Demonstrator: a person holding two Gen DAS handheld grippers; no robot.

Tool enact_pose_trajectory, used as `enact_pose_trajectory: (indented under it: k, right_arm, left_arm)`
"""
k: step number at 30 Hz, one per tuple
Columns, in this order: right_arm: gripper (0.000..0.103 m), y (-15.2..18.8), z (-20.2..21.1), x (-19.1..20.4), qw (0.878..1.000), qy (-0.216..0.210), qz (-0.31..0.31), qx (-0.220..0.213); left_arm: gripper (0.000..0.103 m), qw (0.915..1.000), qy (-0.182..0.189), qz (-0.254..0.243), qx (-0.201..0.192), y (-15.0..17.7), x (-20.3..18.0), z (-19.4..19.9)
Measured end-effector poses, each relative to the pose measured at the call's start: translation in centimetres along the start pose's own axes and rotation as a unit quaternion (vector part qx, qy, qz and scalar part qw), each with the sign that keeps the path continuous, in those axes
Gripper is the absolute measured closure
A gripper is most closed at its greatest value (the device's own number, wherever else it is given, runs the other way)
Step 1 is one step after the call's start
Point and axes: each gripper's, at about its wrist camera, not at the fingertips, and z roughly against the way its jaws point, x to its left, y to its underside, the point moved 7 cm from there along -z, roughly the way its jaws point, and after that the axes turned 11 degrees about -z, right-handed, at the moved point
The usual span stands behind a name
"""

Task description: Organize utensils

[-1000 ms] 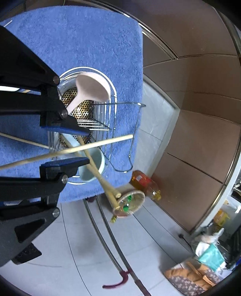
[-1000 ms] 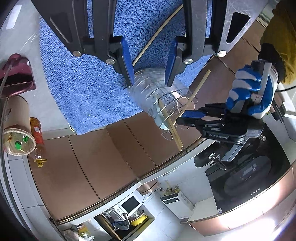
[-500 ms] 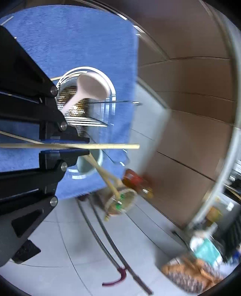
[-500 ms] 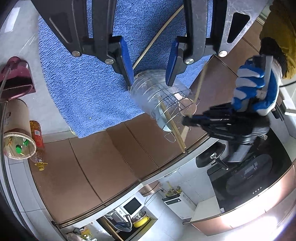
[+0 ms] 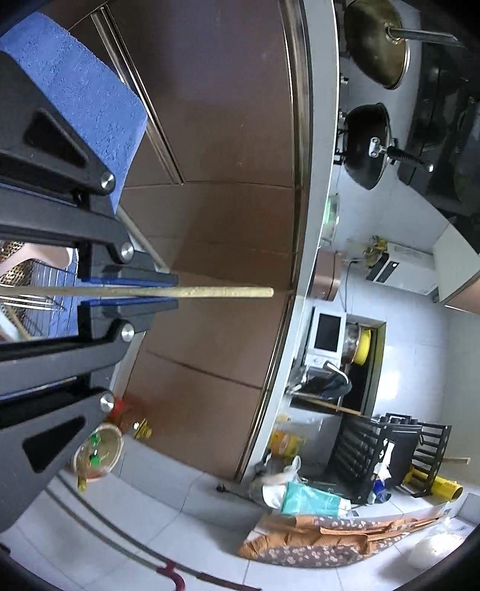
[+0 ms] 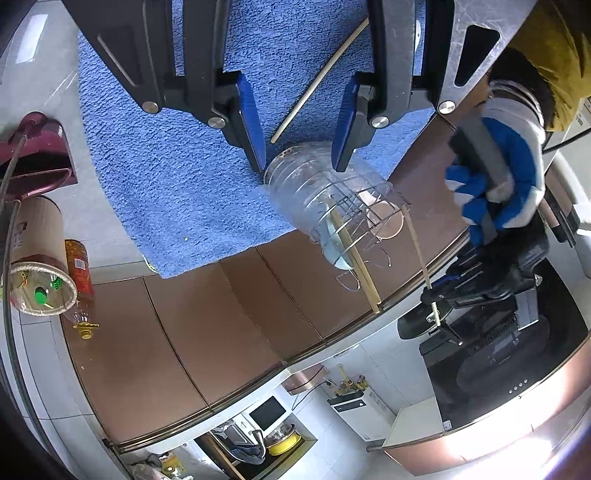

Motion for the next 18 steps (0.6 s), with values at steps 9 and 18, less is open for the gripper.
enact_pose_trajectory:
  k: [9, 18]
  right_arm:
    - [0.067, 0.1, -0.3, -0.3, 1.000, 0.003, 0.000, 0.004]
    - [0.067, 0.2, -0.5, -0.3, 1.000, 0.006, 0.003, 0.005]
  left_arm:
    - [0.099, 0.9992, 0.014, 0.022, -0.030, -1.4, 0.2, 1.4]
    - [0.099, 0.9978, -0.034, 0.022, -0.052, -0.4, 0.9, 0.5]
